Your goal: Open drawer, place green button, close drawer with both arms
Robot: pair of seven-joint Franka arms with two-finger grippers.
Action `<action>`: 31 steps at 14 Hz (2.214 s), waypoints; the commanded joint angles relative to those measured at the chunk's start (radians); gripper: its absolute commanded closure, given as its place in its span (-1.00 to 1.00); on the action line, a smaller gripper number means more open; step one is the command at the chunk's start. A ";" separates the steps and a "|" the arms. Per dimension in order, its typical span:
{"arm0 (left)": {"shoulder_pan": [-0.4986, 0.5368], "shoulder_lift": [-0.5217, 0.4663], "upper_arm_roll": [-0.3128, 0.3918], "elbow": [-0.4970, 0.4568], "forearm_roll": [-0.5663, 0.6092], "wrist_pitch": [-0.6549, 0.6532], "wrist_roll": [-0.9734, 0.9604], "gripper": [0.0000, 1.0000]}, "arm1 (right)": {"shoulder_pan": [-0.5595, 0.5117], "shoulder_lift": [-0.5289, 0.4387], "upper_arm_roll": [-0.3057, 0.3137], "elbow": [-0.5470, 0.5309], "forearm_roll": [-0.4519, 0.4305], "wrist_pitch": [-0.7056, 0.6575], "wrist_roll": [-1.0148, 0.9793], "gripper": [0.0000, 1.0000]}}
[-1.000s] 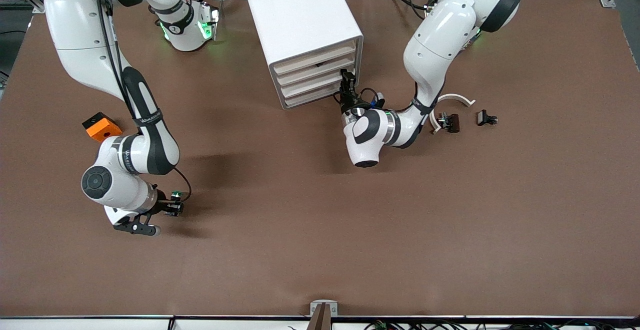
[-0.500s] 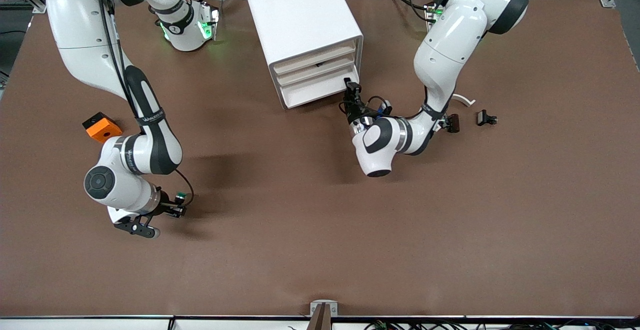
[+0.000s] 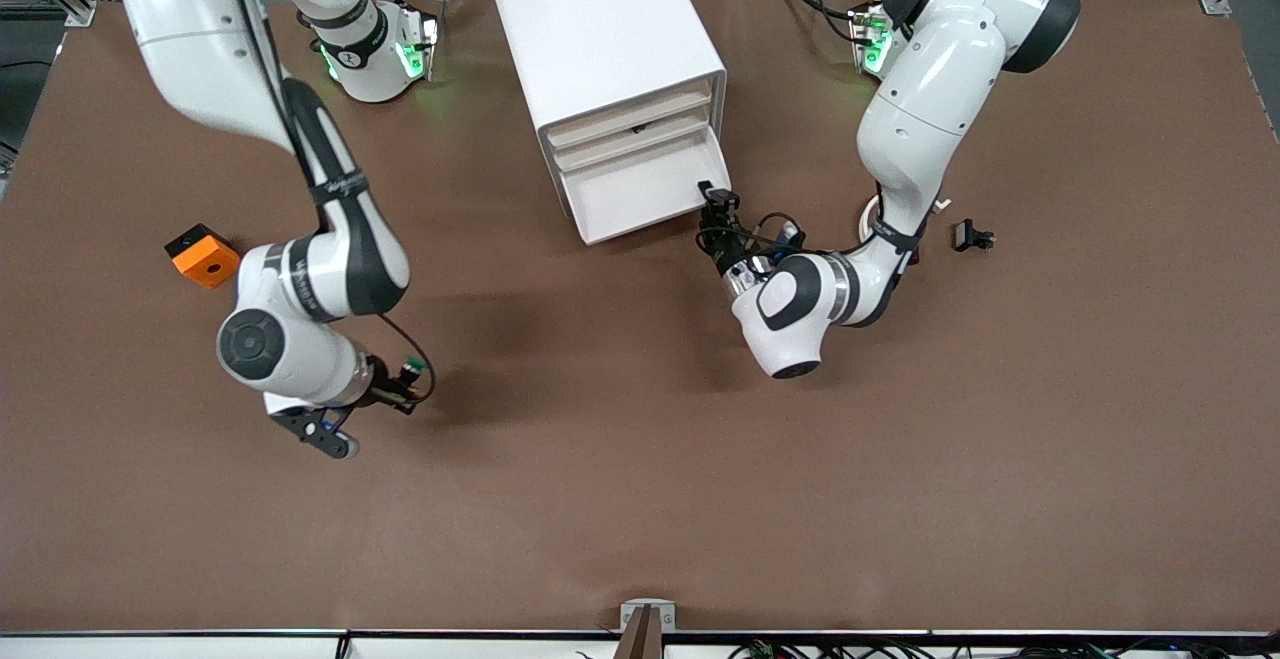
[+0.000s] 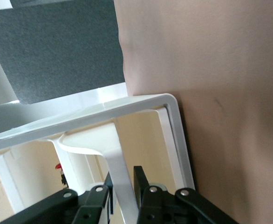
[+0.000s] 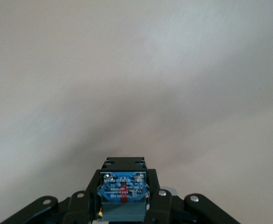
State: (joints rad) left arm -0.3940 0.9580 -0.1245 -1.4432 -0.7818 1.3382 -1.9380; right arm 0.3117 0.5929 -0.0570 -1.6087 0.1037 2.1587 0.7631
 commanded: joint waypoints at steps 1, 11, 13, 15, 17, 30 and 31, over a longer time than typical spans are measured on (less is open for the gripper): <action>0.036 0.002 0.000 0.050 -0.025 -0.010 -0.006 0.59 | 0.130 -0.116 -0.010 -0.089 0.014 -0.008 0.236 1.00; 0.087 0.007 0.000 0.061 -0.031 0.048 -0.001 -0.78 | 0.526 -0.133 -0.010 -0.068 0.013 0.003 0.755 1.00; 0.087 0.008 0.000 0.063 -0.031 0.048 -0.001 -1.00 | 0.567 -0.133 -0.012 -0.066 0.013 0.004 0.762 1.00; 0.087 0.007 0.000 0.063 -0.027 0.050 0.005 -1.00 | 0.610 -0.131 -0.012 -0.059 0.010 0.007 0.762 1.00; 0.096 -0.002 0.000 0.063 -0.022 0.053 0.007 -1.00 | 0.633 -0.125 -0.012 -0.057 0.010 0.022 0.763 1.00; 0.095 -0.182 0.014 0.133 0.151 0.116 0.498 -1.00 | 0.704 -0.029 -0.014 -0.057 -0.004 0.148 0.930 1.00; 0.092 -0.194 0.009 0.133 0.180 0.140 0.555 -1.00 | 0.710 -0.019 -0.015 -0.057 -0.004 0.150 0.933 1.00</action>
State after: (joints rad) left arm -0.2882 0.8095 -0.1196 -1.2989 -0.6590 1.4371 -1.4921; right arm 1.0013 0.5585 -0.0608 -1.6685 0.1033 2.3049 1.6693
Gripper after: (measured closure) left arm 0.000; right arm 0.586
